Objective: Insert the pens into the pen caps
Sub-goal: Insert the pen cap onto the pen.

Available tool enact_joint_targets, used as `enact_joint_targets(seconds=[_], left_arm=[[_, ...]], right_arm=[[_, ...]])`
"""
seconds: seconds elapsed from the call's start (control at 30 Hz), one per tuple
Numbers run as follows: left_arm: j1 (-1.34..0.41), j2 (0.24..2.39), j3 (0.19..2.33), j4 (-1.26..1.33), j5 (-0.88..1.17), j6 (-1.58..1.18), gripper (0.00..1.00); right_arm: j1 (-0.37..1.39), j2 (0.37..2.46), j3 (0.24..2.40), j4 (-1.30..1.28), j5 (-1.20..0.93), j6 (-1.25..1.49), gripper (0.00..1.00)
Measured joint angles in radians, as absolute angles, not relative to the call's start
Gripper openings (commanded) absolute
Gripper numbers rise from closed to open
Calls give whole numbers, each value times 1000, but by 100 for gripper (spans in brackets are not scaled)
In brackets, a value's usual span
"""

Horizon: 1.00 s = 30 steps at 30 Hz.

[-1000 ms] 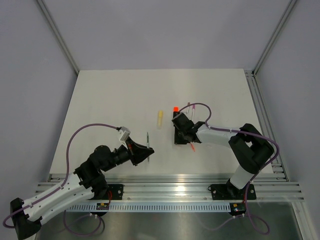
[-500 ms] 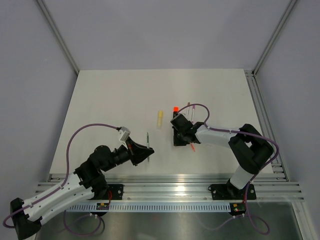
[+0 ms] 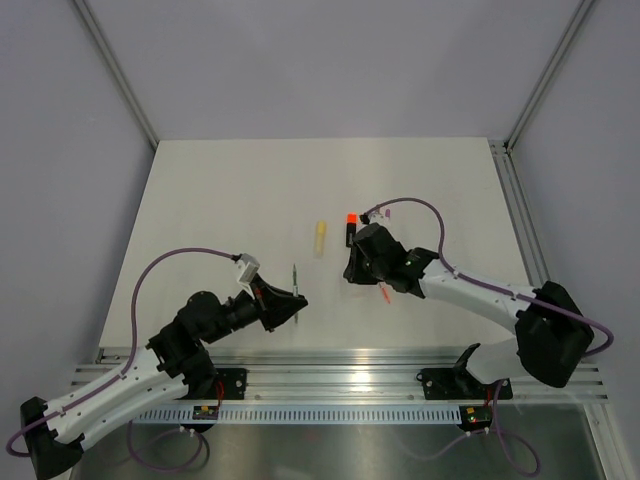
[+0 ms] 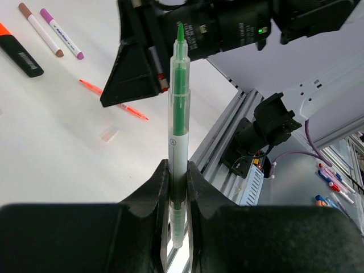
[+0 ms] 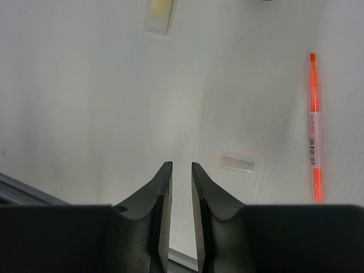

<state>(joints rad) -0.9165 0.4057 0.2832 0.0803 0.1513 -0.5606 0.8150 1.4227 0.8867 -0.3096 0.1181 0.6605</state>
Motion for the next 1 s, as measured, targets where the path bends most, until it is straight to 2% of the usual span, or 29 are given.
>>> enact_joint_targets(seconds=[0.1,0.2,0.53,1.0], left_arm=[[-916,405,283,80,150,-556,0],[-916,405,283,80,149,-550,0],[-916,369,281,77,132,-536,0],[-916,368,266,72,131,-529,0]], right_arm=[[818,1342,831,-295,124,709,47],[818,1324,746,-291,122,767,58],[818,1438,682,-245,104,877,59],[818,1573,797,-240,144,884,57]])
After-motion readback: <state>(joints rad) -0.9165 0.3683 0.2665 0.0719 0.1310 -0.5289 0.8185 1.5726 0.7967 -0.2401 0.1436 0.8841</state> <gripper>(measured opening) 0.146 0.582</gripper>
